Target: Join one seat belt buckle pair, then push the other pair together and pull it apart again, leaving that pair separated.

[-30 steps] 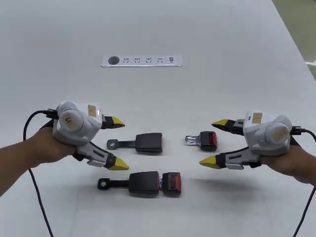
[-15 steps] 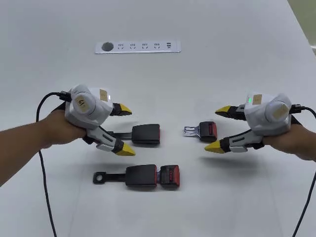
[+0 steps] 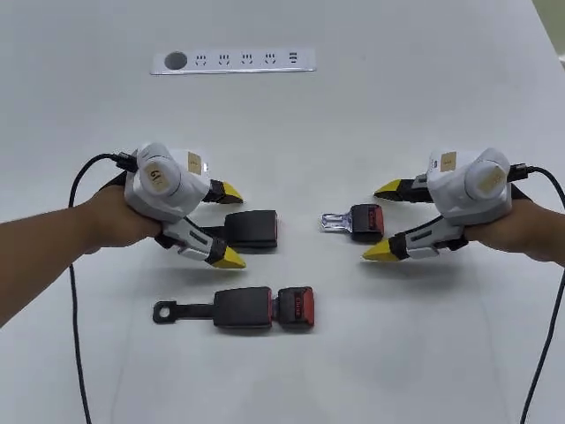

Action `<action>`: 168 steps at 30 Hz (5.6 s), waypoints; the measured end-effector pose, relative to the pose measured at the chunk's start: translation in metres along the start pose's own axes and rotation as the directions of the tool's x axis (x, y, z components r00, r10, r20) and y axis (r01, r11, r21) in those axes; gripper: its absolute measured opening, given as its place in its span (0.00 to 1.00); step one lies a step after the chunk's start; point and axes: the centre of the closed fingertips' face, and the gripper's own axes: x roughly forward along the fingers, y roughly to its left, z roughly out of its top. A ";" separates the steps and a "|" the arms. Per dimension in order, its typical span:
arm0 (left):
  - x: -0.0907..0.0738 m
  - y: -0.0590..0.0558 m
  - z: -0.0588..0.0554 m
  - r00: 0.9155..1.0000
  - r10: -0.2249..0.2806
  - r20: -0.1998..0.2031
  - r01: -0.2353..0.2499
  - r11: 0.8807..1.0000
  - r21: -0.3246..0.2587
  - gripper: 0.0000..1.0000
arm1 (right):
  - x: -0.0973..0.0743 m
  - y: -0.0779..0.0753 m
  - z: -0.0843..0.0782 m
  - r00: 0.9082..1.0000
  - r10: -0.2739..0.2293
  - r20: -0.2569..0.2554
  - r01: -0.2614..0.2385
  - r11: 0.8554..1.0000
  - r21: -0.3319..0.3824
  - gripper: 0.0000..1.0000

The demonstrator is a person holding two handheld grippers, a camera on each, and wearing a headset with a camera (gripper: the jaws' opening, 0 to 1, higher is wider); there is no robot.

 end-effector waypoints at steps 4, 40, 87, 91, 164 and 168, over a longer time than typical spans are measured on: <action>-0.001 -0.001 0.005 1.000 -0.004 0.022 0.003 1.000 0.015 0.60 | 0.002 0.002 -0.002 1.000 0.009 -0.001 -0.009 1.000 -0.009 0.58; 0.000 0.008 -0.006 0.999 0.017 -0.030 -0.013 0.994 0.113 0.32 | -0.005 0.002 0.002 0.998 0.054 0.015 -0.052 0.989 -0.141 0.32; 0.000 0.005 -0.004 0.998 0.029 -0.064 -0.023 0.995 0.096 0.32 | 0.048 0.023 0.048 0.986 0.116 0.124 -0.098 0.985 -0.141 0.32; 0.000 0.005 -0.004 0.997 0.033 -0.067 -0.027 0.995 0.093 0.32 | 0.052 0.024 0.050 0.986 0.120 0.118 -0.102 0.983 -0.151 0.32; 0.002 0.005 -0.004 0.995 0.009 -0.103 0.003 0.993 0.116 0.32 | 0.069 0.031 0.062 0.993 0.103 0.060 -0.091 0.981 -0.172 0.31; 0.002 0.005 -0.003 0.994 0.010 -0.108 0.002 0.993 0.116 0.32 | 0.067 0.032 0.064 0.993 0.099 0.058 -0.088 0.981 -0.170 0.31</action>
